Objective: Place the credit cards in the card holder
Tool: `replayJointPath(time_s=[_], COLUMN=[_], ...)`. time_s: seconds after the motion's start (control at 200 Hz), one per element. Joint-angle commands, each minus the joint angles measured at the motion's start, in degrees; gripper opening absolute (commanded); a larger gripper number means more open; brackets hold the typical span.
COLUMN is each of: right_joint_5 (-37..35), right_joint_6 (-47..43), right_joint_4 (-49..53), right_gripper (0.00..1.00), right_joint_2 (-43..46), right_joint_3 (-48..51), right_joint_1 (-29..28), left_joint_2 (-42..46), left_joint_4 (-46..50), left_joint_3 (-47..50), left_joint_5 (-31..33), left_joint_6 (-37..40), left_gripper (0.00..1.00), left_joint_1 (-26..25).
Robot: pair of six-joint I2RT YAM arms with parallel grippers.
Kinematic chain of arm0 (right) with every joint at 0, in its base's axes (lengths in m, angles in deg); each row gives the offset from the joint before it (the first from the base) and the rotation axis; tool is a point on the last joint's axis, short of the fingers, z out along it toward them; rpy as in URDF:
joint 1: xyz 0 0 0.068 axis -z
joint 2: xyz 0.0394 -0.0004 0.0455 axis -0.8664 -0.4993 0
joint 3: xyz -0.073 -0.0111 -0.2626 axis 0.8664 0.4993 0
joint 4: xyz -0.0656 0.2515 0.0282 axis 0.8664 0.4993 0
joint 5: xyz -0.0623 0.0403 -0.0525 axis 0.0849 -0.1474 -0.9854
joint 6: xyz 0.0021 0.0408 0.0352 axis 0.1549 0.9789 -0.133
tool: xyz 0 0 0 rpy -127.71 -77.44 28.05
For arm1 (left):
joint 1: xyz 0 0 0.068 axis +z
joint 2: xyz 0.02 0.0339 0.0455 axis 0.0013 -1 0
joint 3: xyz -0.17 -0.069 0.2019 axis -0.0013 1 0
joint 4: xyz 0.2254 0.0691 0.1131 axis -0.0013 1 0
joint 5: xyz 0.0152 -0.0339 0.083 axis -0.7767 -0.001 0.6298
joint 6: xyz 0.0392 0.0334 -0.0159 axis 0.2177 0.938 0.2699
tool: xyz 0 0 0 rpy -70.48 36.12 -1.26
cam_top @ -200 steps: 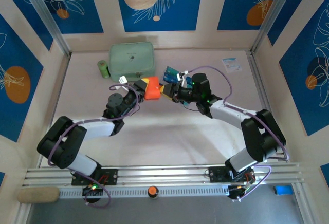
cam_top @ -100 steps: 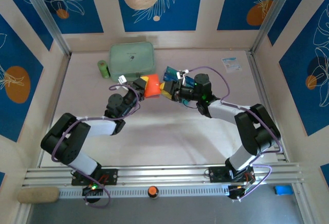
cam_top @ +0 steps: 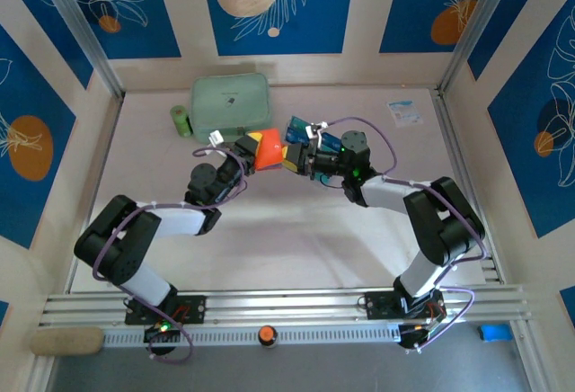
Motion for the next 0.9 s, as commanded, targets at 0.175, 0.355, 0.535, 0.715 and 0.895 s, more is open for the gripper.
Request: replayJointPath(time_s=[0.175, 0.355, 0.535, 0.715, 0.895], right_joint_5=[2.89, 2.45, 1.74, -1.00, -6.21], right_joint_6=[1.82, -0.68, -4.84, -9.59, -12.89], right_joint_4=[-3.96, -1.46, 3.52, 9.51, 11.79], right_gripper=[0.00, 0.00, 0.00, 0.00, 0.00], right_joint_2=[-0.85, 1.60, 4.64, 7.79, 8.69], right_joint_3=[1.73, 4.92, 8.75, 12.82, 16.08], right_joint_1=[0.48, 1.82, 2.17, 1.15, -2.18], left_joint_2=[-0.66, 1.67, 5.76, 13.91, 14.58], left_joint_4=[-2.28, 2.42, 11.03, 42.37, 82.01], left_joint_3=[-1.41, 2.05, 5.11, -0.78, -17.12], left_joint_5=[-2.35, -4.17, -9.40, -13.70, -7.97], left_joint_6=[1.15, 5.83, 11.93, 27.04, 48.41], left_gripper=[0.11, 0.67, 1.00, 1.00, 1.00], left_joint_1=[-1.04, 0.22, 3.44, 4.77, 2.21])
